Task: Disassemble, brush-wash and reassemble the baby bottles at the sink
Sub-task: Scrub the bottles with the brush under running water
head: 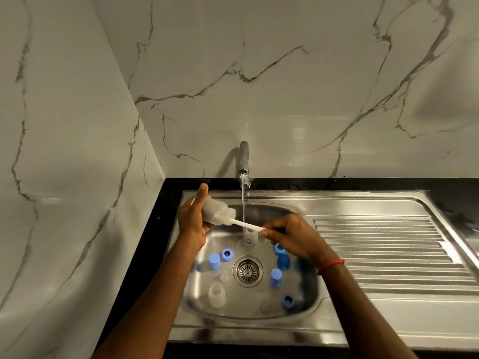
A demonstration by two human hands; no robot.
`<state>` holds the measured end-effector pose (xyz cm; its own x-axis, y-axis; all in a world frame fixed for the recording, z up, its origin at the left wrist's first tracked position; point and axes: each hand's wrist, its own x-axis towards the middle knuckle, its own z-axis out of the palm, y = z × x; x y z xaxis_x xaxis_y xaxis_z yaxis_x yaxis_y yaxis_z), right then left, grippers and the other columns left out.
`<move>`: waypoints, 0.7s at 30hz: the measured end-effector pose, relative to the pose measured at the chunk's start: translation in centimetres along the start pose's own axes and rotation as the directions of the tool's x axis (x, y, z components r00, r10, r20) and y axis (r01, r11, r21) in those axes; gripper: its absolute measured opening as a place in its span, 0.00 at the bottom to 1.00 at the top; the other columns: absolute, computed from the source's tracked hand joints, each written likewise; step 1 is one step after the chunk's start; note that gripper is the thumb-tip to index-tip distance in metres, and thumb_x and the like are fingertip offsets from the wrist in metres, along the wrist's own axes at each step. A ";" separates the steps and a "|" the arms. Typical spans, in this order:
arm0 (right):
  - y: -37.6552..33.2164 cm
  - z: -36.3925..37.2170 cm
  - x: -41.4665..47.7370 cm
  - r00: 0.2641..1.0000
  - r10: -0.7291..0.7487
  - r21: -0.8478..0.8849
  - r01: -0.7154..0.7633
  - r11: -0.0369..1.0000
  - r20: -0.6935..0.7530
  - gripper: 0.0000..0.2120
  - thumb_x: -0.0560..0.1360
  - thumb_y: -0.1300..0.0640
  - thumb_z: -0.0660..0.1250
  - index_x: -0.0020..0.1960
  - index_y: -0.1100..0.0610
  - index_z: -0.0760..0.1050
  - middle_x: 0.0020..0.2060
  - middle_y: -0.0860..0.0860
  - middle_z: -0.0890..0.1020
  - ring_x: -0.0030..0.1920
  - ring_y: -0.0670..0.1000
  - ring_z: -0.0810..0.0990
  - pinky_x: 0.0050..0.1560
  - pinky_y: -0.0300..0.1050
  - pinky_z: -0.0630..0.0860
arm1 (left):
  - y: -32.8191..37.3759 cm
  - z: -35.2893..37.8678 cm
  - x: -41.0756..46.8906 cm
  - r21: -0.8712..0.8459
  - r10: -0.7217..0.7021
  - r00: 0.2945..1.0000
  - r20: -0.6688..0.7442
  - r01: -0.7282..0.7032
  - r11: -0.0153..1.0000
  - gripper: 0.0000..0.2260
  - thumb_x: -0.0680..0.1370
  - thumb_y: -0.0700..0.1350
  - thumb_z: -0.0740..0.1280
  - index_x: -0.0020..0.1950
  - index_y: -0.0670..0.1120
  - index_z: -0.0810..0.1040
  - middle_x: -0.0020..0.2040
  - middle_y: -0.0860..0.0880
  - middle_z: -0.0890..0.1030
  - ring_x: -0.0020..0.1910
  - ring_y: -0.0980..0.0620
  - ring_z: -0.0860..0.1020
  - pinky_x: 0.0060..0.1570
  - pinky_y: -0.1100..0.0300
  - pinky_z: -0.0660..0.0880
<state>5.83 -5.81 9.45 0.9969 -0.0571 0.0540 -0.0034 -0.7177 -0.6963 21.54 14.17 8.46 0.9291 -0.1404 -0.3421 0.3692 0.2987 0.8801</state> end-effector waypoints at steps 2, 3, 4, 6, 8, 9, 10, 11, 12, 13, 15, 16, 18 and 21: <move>-0.4 0.2 0.1 0.994 0.095 0.138 -0.101 0.985 0.049 0.09 0.81 0.53 0.66 0.47 0.55 0.82 0.31 0.48 0.80 0.29 0.45 0.77 0.33 0.38 0.77 | 0.3 0.2 0.0 -0.051 -0.030 0.998 0.056 0.032 0.998 0.34 0.52 0.68 0.81 0.44 0.45 0.80 0.42 0.48 0.79 0.43 0.47 0.80 0.38 0.51 0.81; -0.6 0.4 0.0 0.982 0.152 0.245 -0.174 0.954 0.109 0.11 0.81 0.53 0.65 0.48 0.58 0.82 0.31 0.49 0.79 0.27 0.46 0.74 0.29 0.38 0.74 | 0.4 0.3 -0.1 -0.089 -0.069 0.992 0.101 0.078 0.993 0.39 0.46 0.69 0.82 0.46 0.45 0.80 0.42 0.48 0.79 0.43 0.47 0.80 0.42 0.48 0.81; -0.7 0.6 -0.2 0.966 0.192 0.345 -0.243 0.907 0.175 0.12 0.82 0.54 0.63 0.49 0.60 0.82 0.30 0.51 0.78 0.26 0.46 0.72 0.27 0.38 0.71 | 0.6 0.5 -0.2 -0.140 -0.110 0.980 0.168 0.135 0.981 0.41 0.44 0.69 0.82 0.48 0.46 0.79 0.42 0.49 0.79 0.44 0.48 0.80 0.47 0.45 0.80; -0.8 0.9 -0.5 0.934 0.213 0.491 -0.334 0.805 0.286 0.14 0.83 0.53 0.62 0.51 0.62 0.82 0.30 0.53 0.76 0.25 0.46 0.69 0.24 0.37 0.66 | 0.6 0.7 -0.4 -0.275 -0.126 0.928 0.350 0.230 0.933 0.34 0.53 0.67 0.81 0.49 0.50 0.77 0.42 0.50 0.79 0.48 0.47 0.80 0.56 0.35 0.75; -0.8 1.0 -0.6 0.922 0.220 0.523 -0.365 0.770 0.320 0.13 0.82 0.53 0.64 0.51 0.60 0.83 0.30 0.53 0.76 0.24 0.46 0.68 0.23 0.36 0.66 | 0.5 0.8 -0.6 -0.403 -0.077 0.904 0.420 0.262 0.877 0.18 0.69 0.62 0.75 0.49 0.52 0.77 0.46 0.50 0.81 0.56 0.43 0.80 0.62 0.29 0.69; -0.7 0.9 -0.6 0.928 0.227 0.480 -0.350 0.804 0.296 0.12 0.81 0.53 0.66 0.51 0.60 0.83 0.30 0.51 0.77 0.24 0.46 0.69 0.24 0.36 0.67 | 0.4 0.9 -0.7 -0.436 -0.066 0.902 0.428 0.270 0.858 0.13 0.74 0.59 0.71 0.50 0.52 0.77 0.48 0.49 0.82 0.58 0.42 0.80 0.63 0.29 0.68; -0.5 0.8 -0.4 0.944 0.228 0.377 -0.306 0.874 0.239 0.11 0.80 0.53 0.67 0.50 0.59 0.83 0.30 0.49 0.78 0.25 0.45 0.72 0.26 0.36 0.70 | 0.2 0.9 -0.8 -0.454 -0.064 0.905 0.421 0.272 0.849 0.10 0.76 0.58 0.69 0.50 0.52 0.77 0.48 0.49 0.82 0.57 0.42 0.81 0.63 0.31 0.69; -0.4 0.7 -0.2 0.963 0.214 0.248 -0.250 0.936 0.163 0.09 0.78 0.52 0.69 0.48 0.57 0.84 0.31 0.46 0.80 0.27 0.45 0.75 0.31 0.36 0.74 | 0.1 1.0 -1.0 -0.458 -0.070 0.912 0.404 0.268 0.848 0.09 0.77 0.57 0.69 0.49 0.52 0.77 0.47 0.50 0.82 0.53 0.44 0.82 0.62 0.33 0.71; -0.1 0.7 -0.1 0.977 0.196 0.136 -0.207 0.969 0.086 0.06 0.77 0.51 0.71 0.47 0.54 0.84 0.33 0.44 0.81 0.31 0.44 0.78 0.36 0.36 0.76 | -0.2 1.1 -1.0 -0.456 -0.077 0.919 0.386 0.263 0.850 0.09 0.77 0.56 0.69 0.49 0.52 0.77 0.46 0.50 0.82 0.49 0.46 0.83 0.61 0.36 0.74; 0.1 0.7 0.0 0.981 0.193 0.073 -0.194 0.978 0.016 0.04 0.76 0.51 0.72 0.47 0.51 0.83 0.34 0.43 0.81 0.35 0.42 0.80 0.41 0.37 0.79 | -0.4 1.2 -1.0 -0.454 -0.086 0.927 0.365 0.257 0.853 0.09 0.76 0.56 0.70 0.48 0.52 0.77 0.45 0.50 0.81 0.46 0.48 0.83 0.59 0.38 0.75; 0.1 0.9 -0.1 0.969 0.213 -0.017 -0.217 0.976 -0.129 0.04 0.75 0.49 0.73 0.47 0.48 0.83 0.36 0.44 0.82 0.36 0.42 0.81 0.43 0.38 0.81 | -0.9 1.1 -0.9 -0.464 -0.098 0.935 0.340 0.258 0.848 0.09 0.75 0.55 0.70 0.48 0.51 0.77 0.44 0.50 0.80 0.43 0.48 0.82 0.60 0.38 0.73; 0.1 1.2 -0.1 0.956 0.210 -0.085 -0.231 0.969 -0.206 0.05 0.75 0.47 0.73 0.47 0.48 0.82 0.35 0.44 0.82 0.35 0.43 0.81 0.41 0.39 0.81 | -1.1 1.1 -1.0 -0.478 -0.098 0.935 0.342 0.263 0.838 0.09 0.74 0.54 0.69 0.48 0.50 0.78 0.45 0.49 0.80 0.44 0.47 0.82 0.62 0.37 0.71; 0.1 1.9 -0.3 0.922 0.157 -0.214 -0.243 0.946 -0.353 0.06 0.75 0.46 0.72 0.45 0.48 0.81 0.34 0.45 0.80 0.33 0.43 0.78 0.38 0.42 0.80 | -1.1 1.2 -1.1 -0.488 -0.089 0.934 0.347 0.261 0.833 0.10 0.74 0.49 0.65 0.52 0.47 0.78 0.47 0.46 0.80 0.47 0.45 0.81 0.65 0.36 0.68; -0.3 3.0 -0.4 0.865 0.045 -0.324 -0.235 0.917 -0.500 0.06 0.75 0.48 0.72 0.47 0.50 0.80 0.37 0.47 0.80 0.35 0.47 0.76 0.35 0.44 0.77 | -0.5 1.9 -1.3 -0.419 -0.070 0.953 0.294 0.194 0.887 0.12 0.76 0.44 0.64 0.58 0.44 0.77 0.53 0.42 0.80 0.50 0.43 0.82 0.59 0.37 0.75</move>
<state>5.69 -3.48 7.50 0.8225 -0.4291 0.3733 -0.2630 -0.8689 -0.4193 20.08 12.41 9.11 0.8536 -0.4325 -0.2905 0.5169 0.6334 0.5758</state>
